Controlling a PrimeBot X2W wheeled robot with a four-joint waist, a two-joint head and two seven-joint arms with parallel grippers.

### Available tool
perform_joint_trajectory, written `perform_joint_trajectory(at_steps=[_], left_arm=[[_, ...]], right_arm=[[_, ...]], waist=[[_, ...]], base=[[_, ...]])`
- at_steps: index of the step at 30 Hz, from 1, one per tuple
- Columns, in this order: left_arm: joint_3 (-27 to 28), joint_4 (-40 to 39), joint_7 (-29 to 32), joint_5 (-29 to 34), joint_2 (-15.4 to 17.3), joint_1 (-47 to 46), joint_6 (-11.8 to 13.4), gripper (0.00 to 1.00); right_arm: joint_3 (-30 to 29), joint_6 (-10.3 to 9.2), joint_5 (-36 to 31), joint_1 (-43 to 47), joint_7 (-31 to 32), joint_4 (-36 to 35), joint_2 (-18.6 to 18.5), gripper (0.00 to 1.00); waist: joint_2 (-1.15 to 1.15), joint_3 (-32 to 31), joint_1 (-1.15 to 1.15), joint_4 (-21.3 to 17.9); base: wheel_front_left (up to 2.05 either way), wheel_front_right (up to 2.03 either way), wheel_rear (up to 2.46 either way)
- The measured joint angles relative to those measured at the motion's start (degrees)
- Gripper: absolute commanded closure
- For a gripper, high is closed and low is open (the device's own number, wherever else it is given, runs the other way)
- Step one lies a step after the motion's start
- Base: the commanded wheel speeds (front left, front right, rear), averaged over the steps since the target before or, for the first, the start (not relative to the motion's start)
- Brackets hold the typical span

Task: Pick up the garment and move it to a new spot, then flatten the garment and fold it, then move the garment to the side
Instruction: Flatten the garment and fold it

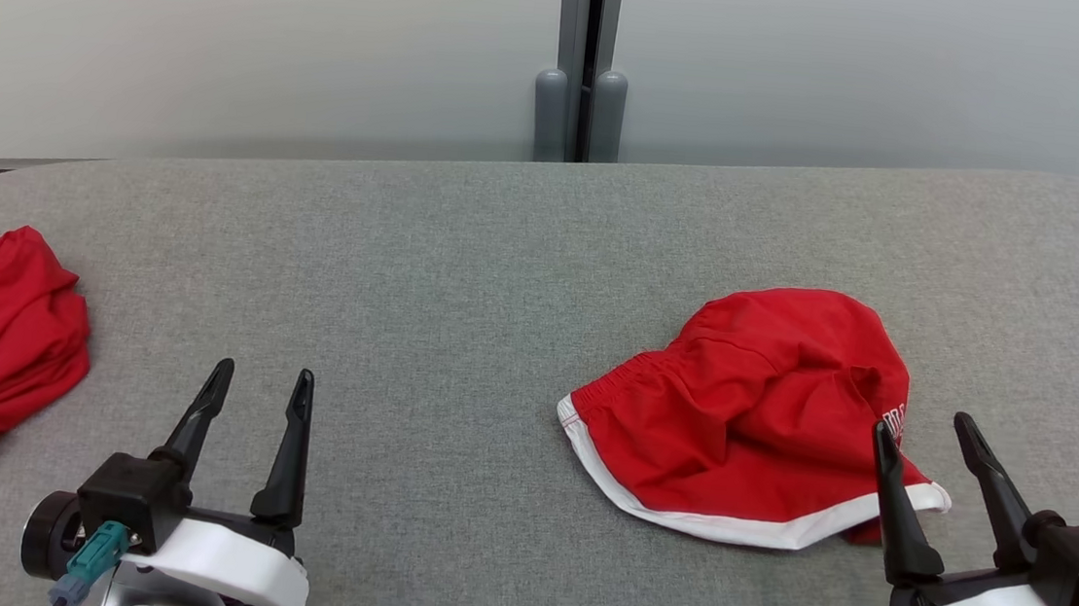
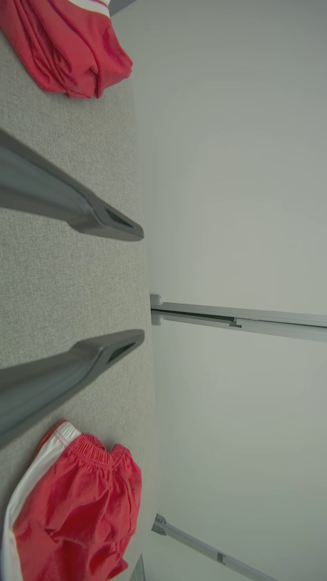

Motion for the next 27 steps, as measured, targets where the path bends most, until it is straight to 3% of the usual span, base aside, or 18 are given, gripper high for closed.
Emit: perform_joint_trajectory(at_steps=[16, 22, 27], left_arm=[[-2.4, 0.2, 0.6, 0.1, 0.0, -1.7, -0.6, 0.0], [-8.6, 2.0, 4.4, 1.2, -2.0, -9.2, -5.6, 0.0], [-14.5, 8.2, 9.5, 0.8, -4.6, -14.9, -10.0, 0.0]], right_arm=[[1.7, 0.0, 0.4, -0.8, -0.2, 0.8, 0.2, 0.0], [2.2, 0.0, 0.6, -2.5, -0.1, 0.6, 0.0, 0.0], [3.4, 0.0, 0.8, -4.2, -0.3, 0.9, -0.1, 0.0]], waist=[[0.0, 1.0, 0.0, 0.2], [0.0, 3.7, 0.0, -0.4], [0.0, 7.0, 0.0, -1.9]], base=[[0.0, 0.0, 0.0], [0.0, 0.0, 0.0], [0.0, 0.0, 0.0]])
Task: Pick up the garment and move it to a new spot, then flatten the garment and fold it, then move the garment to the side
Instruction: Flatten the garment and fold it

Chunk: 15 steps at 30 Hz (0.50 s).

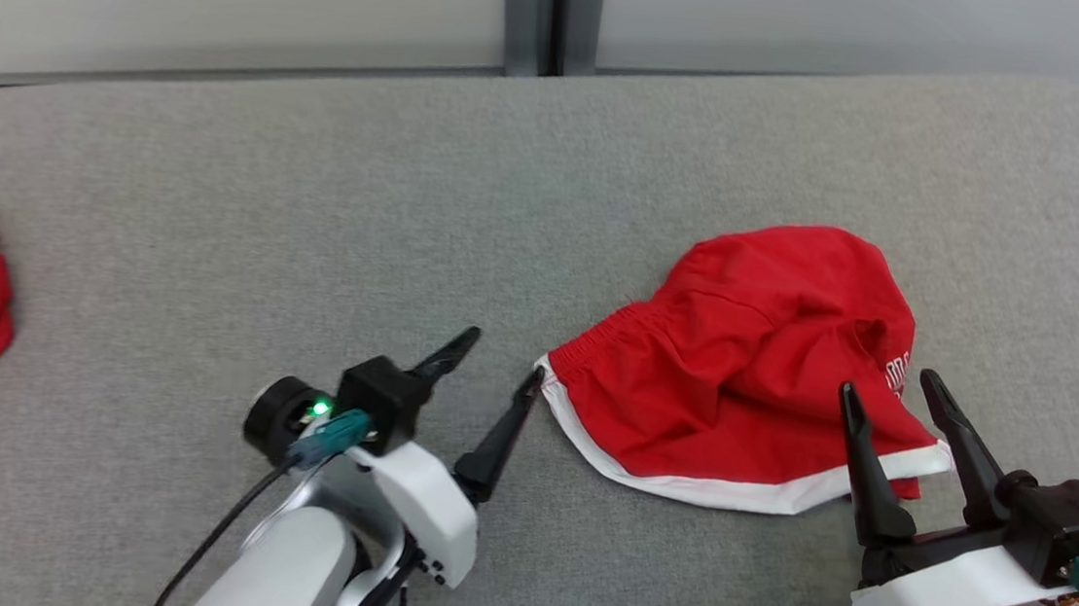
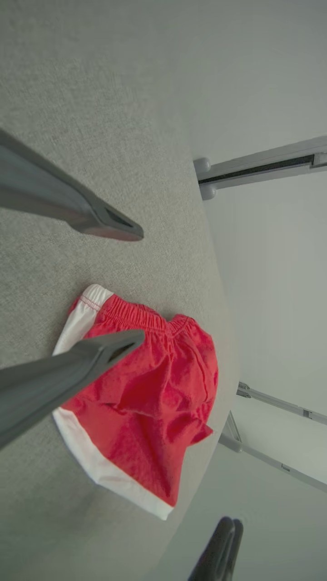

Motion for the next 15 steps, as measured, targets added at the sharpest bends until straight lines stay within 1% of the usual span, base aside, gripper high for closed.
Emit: perform_joint_trajectory(at_steps=[3, 4, 9, 10, 11, 12, 15], left_arm=[[-2.5, 4.6, 1.5, -0.7, -1.2, -3.2, -1.2, 0.0], [-3.5, 7.8, 1.9, -1.3, -1.6, -5.1, -1.7, 0.0], [-4.8, 15.4, 2.2, -2.8, -1.9, -9.5, -2.2, 0.0], [-5.1, 16.5, 2.2, -3.1, -1.8, -9.9, -2.2, 0.16], [-5.3, 17.4, 2.1, -3.3, -1.8, -10.3, -2.3, 0.68], [-5.5, 18.1, 1.8, -3.7, -1.8, -10.6, -2.3, 1.0], [-6.1, 19.3, 0.8, -4.3, -1.7, -11.5, -2.4, 1.0]], right_arm=[[0.3, 0.0, 0.3, -0.6, -0.4, 0.5, 0.0, 0.0], [0.5, -0.01, 0.4, -1.2, -0.8, 0.9, 0.2, 0.0], [0.9, -0.01, 0.7, -2.3, -1.8, 2.0, 0.6, 0.0], [0.7, -0.01, 0.8, -2.4, -2.1, 2.2, 0.6, 0.0], [0.4, -0.01, 0.9, -2.4, -2.3, 2.6, 0.6, 0.0], [0.0, -0.01, 1.0, -2.4, -2.4, 2.8, 0.6, 0.0], [-0.9, -0.01, 1.3, -2.2, -2.8, 3.0, 0.8, 0.0]], waist=[[0.0, 2.1, 0.0, -1.3], [0.0, 3.4, 0.0, -2.2], [0.0, 6.4, 0.0, -4.6], [0.0, 6.8, 0.0, -5.0], [0.0, 7.2, 0.0, -5.4], [0.0, 7.5, 0.0, -5.7], [0.0, 8.0, 0.0, -6.3]], base=[[0.0, 0.0, 0.0], [0.0, 0.0, 0.0], [0.0, 0.0, 0.0], [0.0, 0.0, 0.0], [0.0, 0.0, 0.0], [0.0, 0.0, 0.0], [0.0, 0.0, 0.0]])
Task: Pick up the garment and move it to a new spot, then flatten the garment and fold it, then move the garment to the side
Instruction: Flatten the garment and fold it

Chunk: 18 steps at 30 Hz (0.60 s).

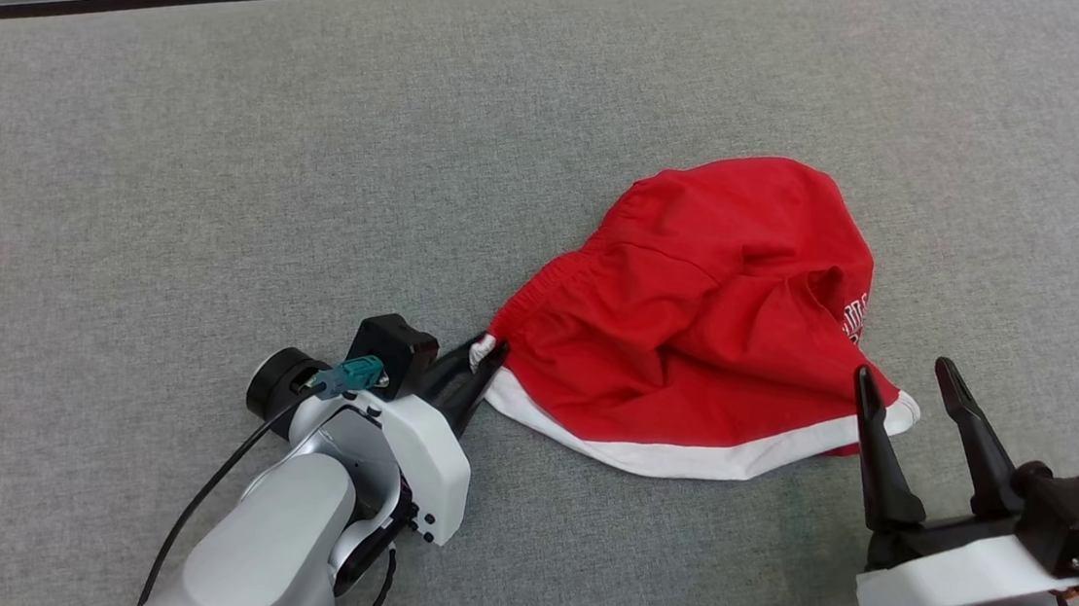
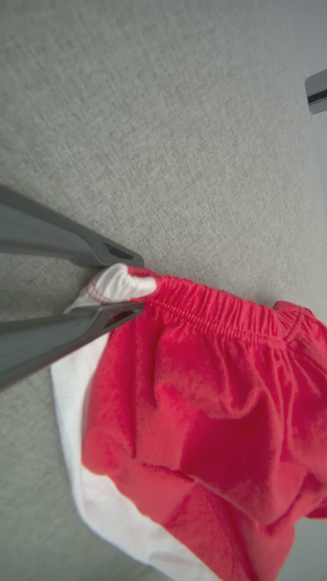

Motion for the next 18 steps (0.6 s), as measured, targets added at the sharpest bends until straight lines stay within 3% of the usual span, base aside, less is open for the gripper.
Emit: perform_joint_trajectory(at_steps=[9, 16, 17, 18], left_arm=[[-1.3, 1.9, -2.3, -1.1, 0.4, -0.8, -0.2, 1.0], [-2.1, 2.6, -3.3, -1.3, 0.5, -2.2, -0.2, 1.0], [-2.2, 2.7, -3.5, -1.4, 0.5, -2.4, -0.2, 1.0], [-2.2, 2.9, -3.8, -1.5, 0.5, -2.4, -0.2, 1.0]], right_arm=[[-2.5, 0.0, 2.5, 2.5, 1.0, 3.4, -0.3, 0.0], [-0.1, 0.0, 6.7, -0.1, 1.4, 9.2, -0.3, 0.0], [0.4, 0.0, 7.3, -0.3, 1.5, 9.8, -0.4, 0.04], [0.6, 0.0, 7.4, -0.5, 1.5, 10.4, -0.5, 0.29]], waist=[[0.0, -0.4, 0.0, 0.4], [0.0, 0.3, 0.0, 1.6], [0.0, 0.3, 0.0, 1.7], [0.0, 0.4, 0.0, 1.8]], base=[[0.0, 0.0, 0.0], [0.0, 0.0, 0.0], [0.0, 0.0, 0.0], [0.0, 0.0, 0.0]])
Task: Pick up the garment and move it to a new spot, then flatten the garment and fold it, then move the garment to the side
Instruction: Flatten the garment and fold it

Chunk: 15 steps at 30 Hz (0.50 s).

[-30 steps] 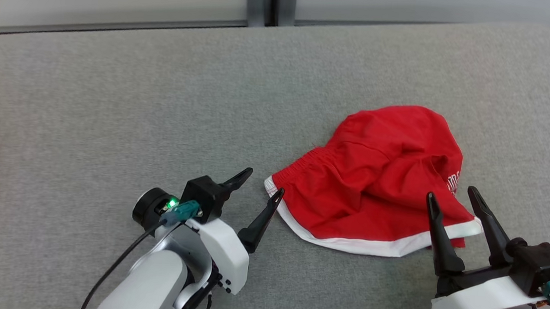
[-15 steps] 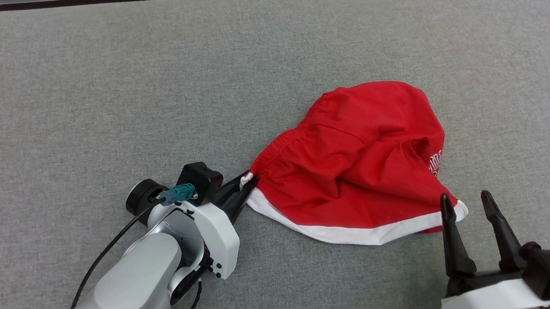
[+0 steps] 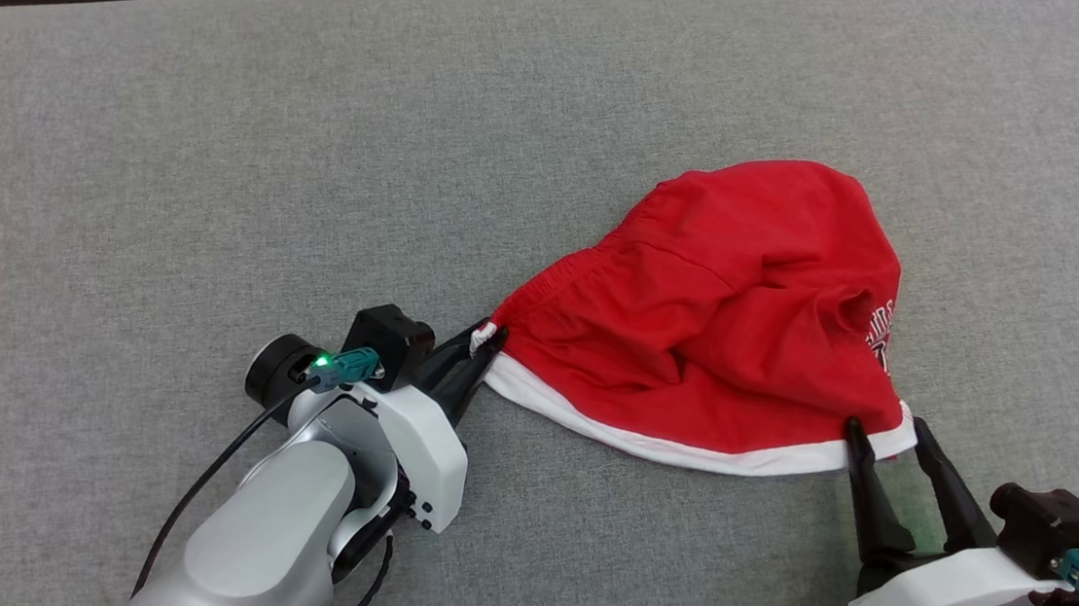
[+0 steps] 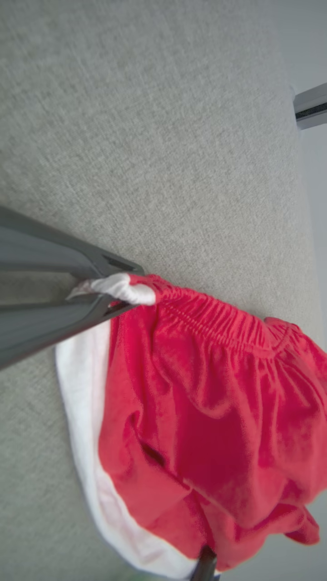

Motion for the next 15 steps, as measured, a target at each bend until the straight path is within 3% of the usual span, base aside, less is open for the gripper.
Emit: perform_joint_trajectory(at_steps=[1, 3, 15], left_arm=[[0.0, 0.1, -0.1, 0.0, 0.0, 0.0, 0.0, 1.0], [-0.1, 0.2, -0.5, -0.2, 0.0, -0.1, 0.0, 1.0], [1.1, -2.1, -4.7, -0.5, 1.2, -0.5, 1.6, 1.0]], right_arm=[[0.2, 0.0, 0.5, -0.2, -0.1, 0.4, 0.0, 0.57], [0.5, 0.0, 0.8, -0.5, -0.9, 0.9, -0.2, 1.0], [-0.4, 0.0, -1.4, -1.7, -4.1, -1.8, -1.6, 1.0]], waist=[[0.0, 0.1, 0.0, 0.1], [0.0, 0.2, 0.0, 0.2], [0.0, -0.6, 0.0, -0.1]], base=[[0.0, 0.0, 0.0], [0.0, 0.0, 0.0], [0.0, 0.0, 0.0]])
